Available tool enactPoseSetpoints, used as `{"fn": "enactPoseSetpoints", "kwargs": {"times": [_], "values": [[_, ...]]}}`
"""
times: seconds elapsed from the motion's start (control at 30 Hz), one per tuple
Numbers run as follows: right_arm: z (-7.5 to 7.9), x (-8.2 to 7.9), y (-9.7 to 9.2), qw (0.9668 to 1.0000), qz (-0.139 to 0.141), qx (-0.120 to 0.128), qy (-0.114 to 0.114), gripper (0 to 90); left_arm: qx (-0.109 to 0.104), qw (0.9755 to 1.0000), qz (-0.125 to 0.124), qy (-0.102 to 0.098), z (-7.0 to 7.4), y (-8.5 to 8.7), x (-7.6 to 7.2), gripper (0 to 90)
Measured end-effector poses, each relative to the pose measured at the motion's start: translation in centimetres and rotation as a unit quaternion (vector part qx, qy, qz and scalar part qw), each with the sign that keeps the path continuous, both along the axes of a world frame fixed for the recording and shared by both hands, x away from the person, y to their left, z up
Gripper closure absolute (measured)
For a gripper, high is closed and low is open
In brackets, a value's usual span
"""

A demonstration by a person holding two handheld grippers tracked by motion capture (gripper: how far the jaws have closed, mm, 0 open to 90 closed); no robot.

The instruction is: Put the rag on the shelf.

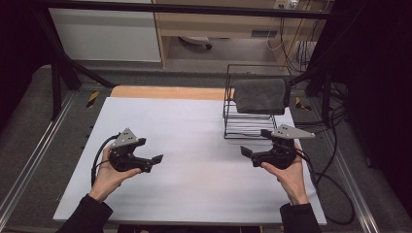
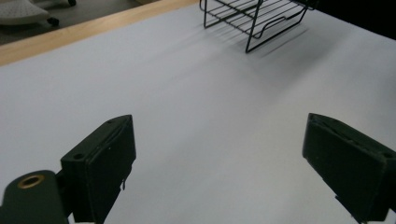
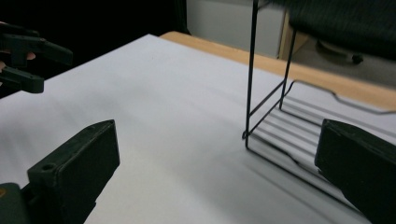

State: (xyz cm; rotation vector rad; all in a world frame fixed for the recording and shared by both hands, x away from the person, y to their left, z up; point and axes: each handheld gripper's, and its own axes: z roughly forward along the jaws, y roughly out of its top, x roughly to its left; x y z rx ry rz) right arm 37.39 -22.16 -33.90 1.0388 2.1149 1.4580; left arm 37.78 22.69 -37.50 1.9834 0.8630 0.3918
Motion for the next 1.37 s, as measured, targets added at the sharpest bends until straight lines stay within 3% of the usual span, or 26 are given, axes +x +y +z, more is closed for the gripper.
{"fn": "enactPoseSetpoints", "kwargs": {"times": [0.3,0.43,0.7,0.97,1.37], "values": [[-4.6,-0.4,-0.5,0.9989,0.017,0.013,0.042,0.8,-0.001,1.0000,0.006,0.006,-3.0,2.1,-1.0,10.4],[-6.4,-0.9,-0.8,0.9979,0.028,0.005,0.059,0.8,0.014,0.9999,0.003,0.007,-4.1,2.7,-1.4,10.5],[-9.2,-1.8,-1.9,0.9961,0.039,-0.001,0.079,0.8,0.013,0.9998,0.007,0.016,-5.9,4.0,-2.0,11.3],[-10.8,-2.1,-2.9,0.9947,0.032,-0.010,0.097,0.8,0.024,0.9995,0.000,0.020,-6.9,4.4,-2.4,11.2],[-11.2,-2.3,-3.5,0.9944,0.028,-0.009,0.101,0.8,0.034,0.9991,-0.003,0.025,-7.5,4.5,-2.6,10.6]]}}
